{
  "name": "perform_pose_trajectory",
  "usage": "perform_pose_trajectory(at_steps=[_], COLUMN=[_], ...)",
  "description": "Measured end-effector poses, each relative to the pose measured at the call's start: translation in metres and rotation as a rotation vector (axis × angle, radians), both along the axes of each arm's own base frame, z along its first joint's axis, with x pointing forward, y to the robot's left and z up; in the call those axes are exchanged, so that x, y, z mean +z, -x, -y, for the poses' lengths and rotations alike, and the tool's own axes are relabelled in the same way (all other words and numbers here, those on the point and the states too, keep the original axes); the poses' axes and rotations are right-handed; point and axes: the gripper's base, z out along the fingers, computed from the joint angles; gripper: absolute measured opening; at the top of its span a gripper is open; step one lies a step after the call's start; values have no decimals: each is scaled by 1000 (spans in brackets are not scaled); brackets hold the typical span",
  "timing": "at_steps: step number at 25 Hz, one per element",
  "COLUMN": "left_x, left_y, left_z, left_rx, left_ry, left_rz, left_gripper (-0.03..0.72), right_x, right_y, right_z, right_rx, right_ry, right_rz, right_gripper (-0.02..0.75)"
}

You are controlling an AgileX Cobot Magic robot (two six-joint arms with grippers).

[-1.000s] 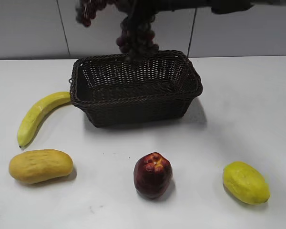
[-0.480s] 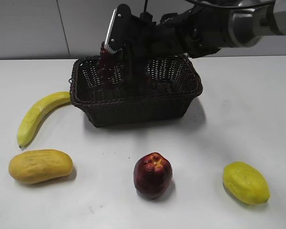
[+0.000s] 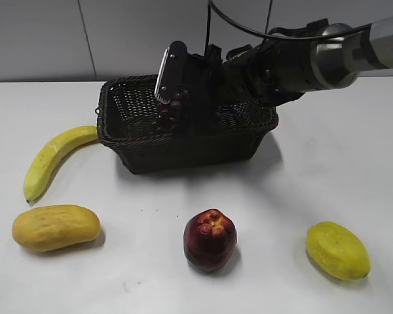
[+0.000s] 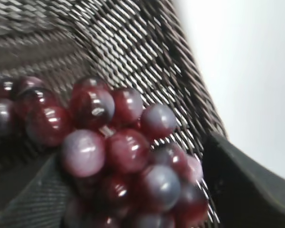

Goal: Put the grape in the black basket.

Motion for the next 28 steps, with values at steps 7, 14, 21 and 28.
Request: perform_pose_trajectory(at_steps=[7,14,21,28], left_x=[0,0,0,0], left_y=[0,0,0,0], left_z=[0,0,0,0], left_rx=[0,0,0,0], left_ry=[0,0,0,0], left_rz=[0,0,0,0], left_gripper=[217,217,217,217], right_x=[67,177,198,174], right_y=[-12,-20,-39,-43], right_z=[11,33,95,174], right_rx=[-282,-629,-979,-1207], right_ry=[-232,-563,-629,-515], right_rz=[47,115,-180,-542], right_gripper=[605,593,592,592])
